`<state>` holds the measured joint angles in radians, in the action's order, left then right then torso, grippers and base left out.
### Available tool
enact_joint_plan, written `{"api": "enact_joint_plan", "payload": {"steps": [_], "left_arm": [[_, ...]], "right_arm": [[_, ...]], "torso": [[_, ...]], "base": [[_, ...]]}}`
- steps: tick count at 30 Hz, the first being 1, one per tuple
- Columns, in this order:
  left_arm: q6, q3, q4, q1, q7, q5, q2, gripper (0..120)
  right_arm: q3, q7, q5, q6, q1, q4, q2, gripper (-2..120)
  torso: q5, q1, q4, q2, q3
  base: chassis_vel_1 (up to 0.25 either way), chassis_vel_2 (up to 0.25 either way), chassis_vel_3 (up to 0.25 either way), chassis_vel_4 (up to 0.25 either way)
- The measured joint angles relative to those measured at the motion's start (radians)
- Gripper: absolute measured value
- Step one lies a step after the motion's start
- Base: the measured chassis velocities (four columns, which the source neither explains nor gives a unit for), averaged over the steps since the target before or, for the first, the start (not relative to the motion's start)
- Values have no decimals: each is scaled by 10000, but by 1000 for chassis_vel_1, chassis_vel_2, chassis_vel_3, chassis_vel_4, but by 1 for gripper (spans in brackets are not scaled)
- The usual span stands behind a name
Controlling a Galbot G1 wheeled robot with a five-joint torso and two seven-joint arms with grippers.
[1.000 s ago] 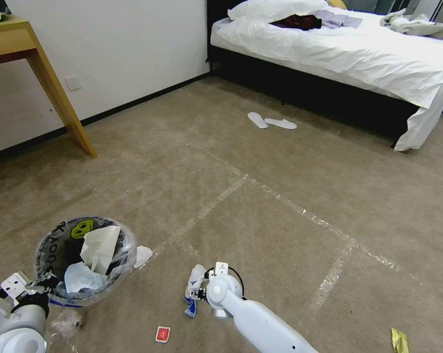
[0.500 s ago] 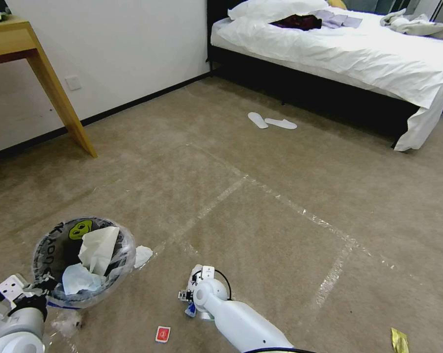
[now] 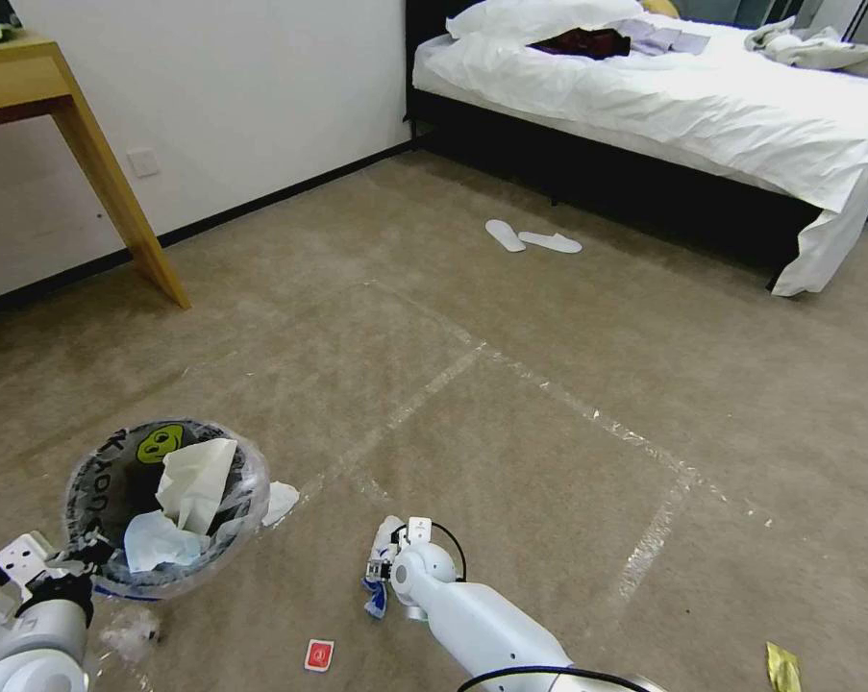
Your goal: Pick up the trash bin and place the garbage on the floor into it.
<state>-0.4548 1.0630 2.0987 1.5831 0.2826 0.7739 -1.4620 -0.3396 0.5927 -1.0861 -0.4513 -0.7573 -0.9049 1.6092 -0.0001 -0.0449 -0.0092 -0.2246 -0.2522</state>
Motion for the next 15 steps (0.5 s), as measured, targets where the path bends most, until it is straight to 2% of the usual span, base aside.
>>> {"api": "enact_joint_plan", "payload": {"steps": [5, 7, 8, 10, 11, 12, 14, 15], "left_arm": [[-1, -6, 10, 6, 2, 1, -9, 0], [-4, -6, 50, 8, 5, 6, -11, 0], [-4, -6, 50, 8, 5, 6, -11, 0], [-7, -6, 87, 18, 7, 18, -10, 0], [-10, -4, 103, 28, 7, 23, -9, 0], [-10, -4, 103, 28, 7, 23, -9, 0], [-10, -6, 108, 28, 8, 24, -11, 0], [-10, -6, 108, 28, 8, 24, -11, 0]], "right_arm": [[-80, -99, 51, 30, -14, 92, -4, 92], [-131, -199, 154, 96, -18, 181, -5, 83], [-131, -199, 154, 96, -18, 181, -5, 83], [-148, -260, 257, 162, -12, 287, -7, 71], [-188, -296, 296, 198, -4, 296, -8, 61], [-188, -296, 296, 198, -4, 296, -8, 61], [-237, -331, 334, 259, -3, 270, -8, 49], [-237, -331, 334, 259, -3, 270, -8, 49]], "torso": [[0, 0, 0, 0, 0], [1, 0, 0, -1, 0], [1, 0, 0, -1, 0], [0, 0, 0, 0, 0], [0, 0, 0, 0, 0], [0, 0, 0, 0, 0], [0, 0, 0, 0, 0], [0, 0, 0, 0, 0]], "base": [[0, 0, 0, 0], [0, 0, 0, 0], [0, 0, 0, 0], [0, 0, 0, 0], [0, 0, 0, 0], [0, 0, 0, 0], [0, 0, 0, 0], [0, 0, 0, 0]]}}
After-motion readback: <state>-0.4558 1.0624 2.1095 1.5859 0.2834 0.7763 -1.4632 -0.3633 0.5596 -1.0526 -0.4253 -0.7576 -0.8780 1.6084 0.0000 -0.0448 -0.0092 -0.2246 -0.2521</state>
